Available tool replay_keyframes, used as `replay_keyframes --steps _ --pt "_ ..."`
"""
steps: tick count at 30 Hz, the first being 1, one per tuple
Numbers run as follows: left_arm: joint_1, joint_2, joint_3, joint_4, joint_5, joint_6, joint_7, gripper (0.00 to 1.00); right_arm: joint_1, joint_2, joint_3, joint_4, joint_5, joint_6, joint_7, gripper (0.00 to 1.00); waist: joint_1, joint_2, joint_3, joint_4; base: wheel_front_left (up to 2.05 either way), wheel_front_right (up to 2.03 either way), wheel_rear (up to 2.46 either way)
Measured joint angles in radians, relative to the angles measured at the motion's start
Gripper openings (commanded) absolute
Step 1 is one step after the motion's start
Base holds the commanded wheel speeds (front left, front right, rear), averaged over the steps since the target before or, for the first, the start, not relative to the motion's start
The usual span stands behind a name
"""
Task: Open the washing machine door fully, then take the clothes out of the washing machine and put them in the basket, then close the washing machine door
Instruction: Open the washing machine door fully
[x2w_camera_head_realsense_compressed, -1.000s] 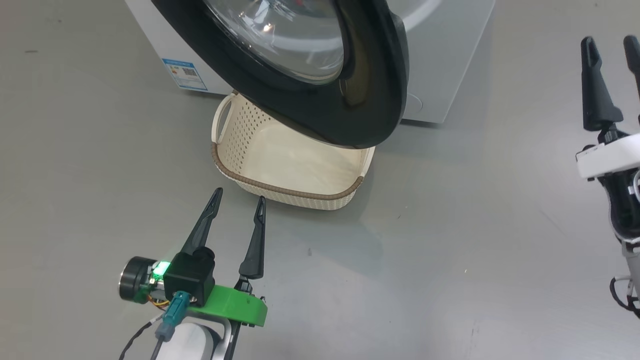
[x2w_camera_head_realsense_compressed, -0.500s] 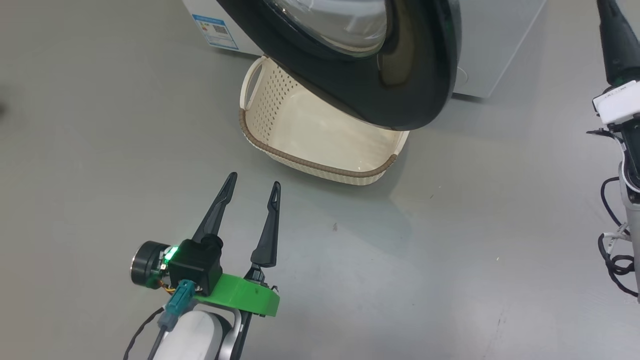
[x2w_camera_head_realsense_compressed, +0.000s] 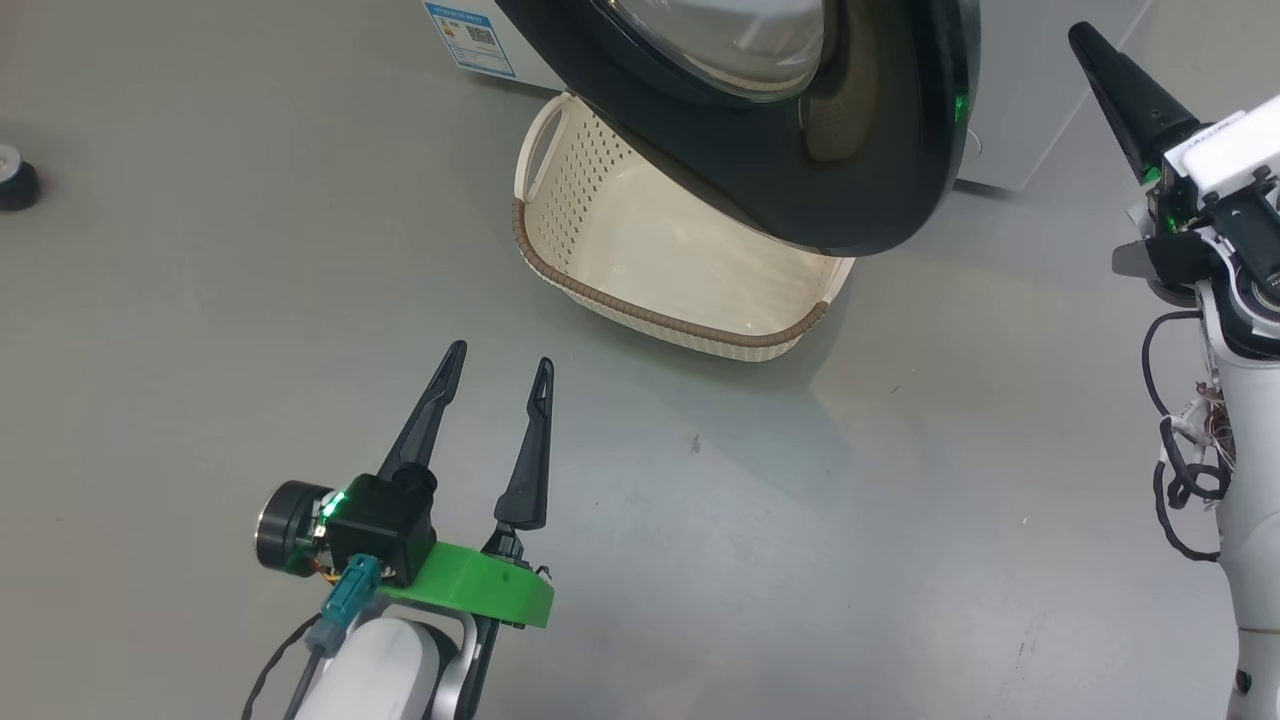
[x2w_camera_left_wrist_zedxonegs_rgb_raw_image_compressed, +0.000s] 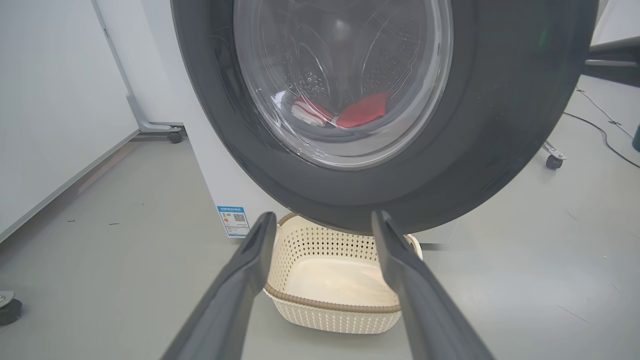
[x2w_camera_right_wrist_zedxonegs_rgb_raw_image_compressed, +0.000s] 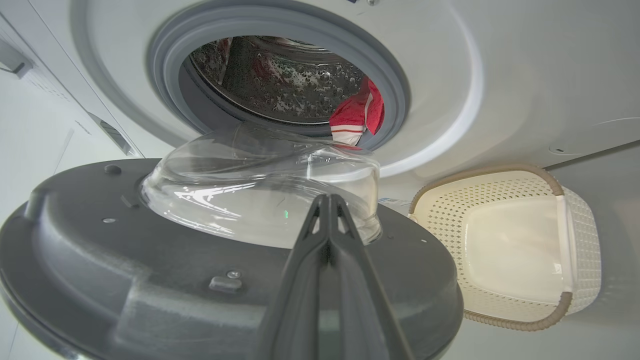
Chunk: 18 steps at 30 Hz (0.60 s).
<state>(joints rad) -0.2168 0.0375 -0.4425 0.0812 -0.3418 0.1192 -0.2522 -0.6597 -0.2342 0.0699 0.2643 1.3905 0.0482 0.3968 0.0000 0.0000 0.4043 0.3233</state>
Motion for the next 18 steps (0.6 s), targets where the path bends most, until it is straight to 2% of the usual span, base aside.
replay_keyframes --steps 8,15,18 --pt "0.0 0.0 0.0 0.004 0.007 0.0 0.0 1.0 -0.058 0.033 -0.022 0.006 0.123 -0.066 0.114 0.0 0.0 0.0 0.0 -0.002 0.0 0.0 0.0" --pt "0.0 0.0 -0.001 0.004 0.007 0.0 0.0 1.0 -0.081 0.051 -0.028 0.007 0.224 -0.139 0.219 0.0 0.0 0.0 0.004 -0.005 0.0 0.0 0.0" --pt "0.0 0.0 -0.003 0.004 0.007 0.0 0.0 1.0 -0.09 0.052 -0.029 0.007 0.25 -0.15 0.256 0.0 0.0 0.0 0.005 -0.004 0.0 0.0 0.0"
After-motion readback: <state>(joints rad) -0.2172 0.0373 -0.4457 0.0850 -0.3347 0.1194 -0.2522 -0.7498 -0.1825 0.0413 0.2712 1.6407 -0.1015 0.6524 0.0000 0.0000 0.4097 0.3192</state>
